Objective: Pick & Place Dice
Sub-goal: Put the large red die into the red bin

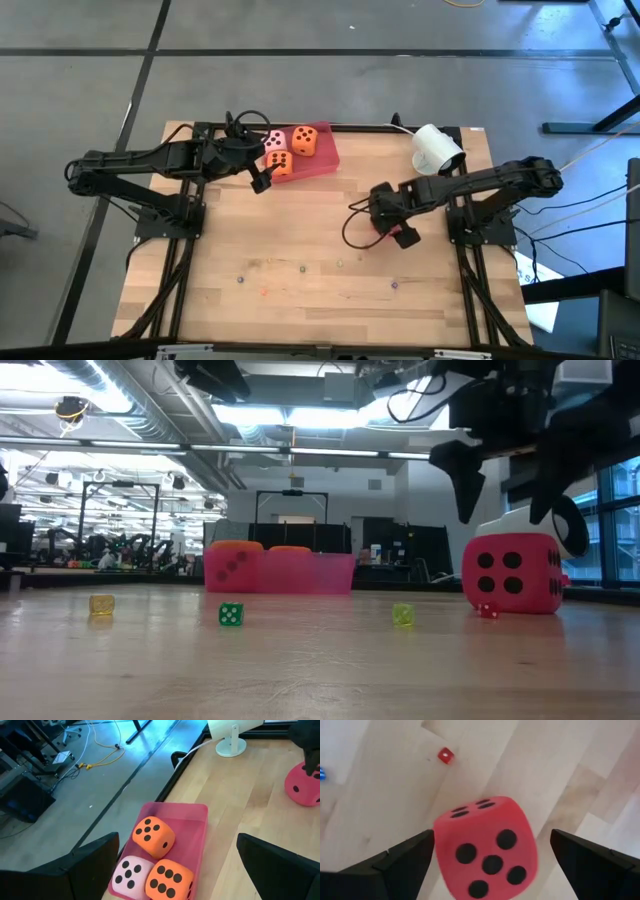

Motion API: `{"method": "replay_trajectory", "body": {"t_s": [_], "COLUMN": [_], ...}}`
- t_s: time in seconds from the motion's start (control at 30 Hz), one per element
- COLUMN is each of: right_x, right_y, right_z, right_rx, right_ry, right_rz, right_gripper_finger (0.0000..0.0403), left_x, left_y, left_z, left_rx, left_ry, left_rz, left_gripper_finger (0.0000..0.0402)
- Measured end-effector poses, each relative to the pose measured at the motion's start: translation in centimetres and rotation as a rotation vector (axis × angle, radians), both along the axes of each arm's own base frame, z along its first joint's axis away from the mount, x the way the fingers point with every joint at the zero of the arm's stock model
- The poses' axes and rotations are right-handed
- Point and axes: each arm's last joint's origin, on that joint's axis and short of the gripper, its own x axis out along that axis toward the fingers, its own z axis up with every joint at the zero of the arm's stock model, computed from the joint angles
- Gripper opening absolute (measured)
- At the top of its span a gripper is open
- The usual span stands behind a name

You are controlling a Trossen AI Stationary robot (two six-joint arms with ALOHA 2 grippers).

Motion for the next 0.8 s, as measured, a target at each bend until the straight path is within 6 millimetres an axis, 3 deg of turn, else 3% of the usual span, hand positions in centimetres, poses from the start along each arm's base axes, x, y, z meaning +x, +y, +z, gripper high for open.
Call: {"method": "replay_trajectory", "body": {"t_s": [0.8], "right_x": [0.4], "right_y": [-0.7], "right_z": [-2.1], "right_rx": [0.013], "right_ry": [0.098], "right_rz": [0.019], "right_gripper_finger": [0.04], "left_x": [0.0], "left_y": [0.0], "left_z": [0.0], "left_rx": [-0.012], "left_ry": [-0.011], "left_rz": [0.007], "left_gripper_finger": [0.04]}}
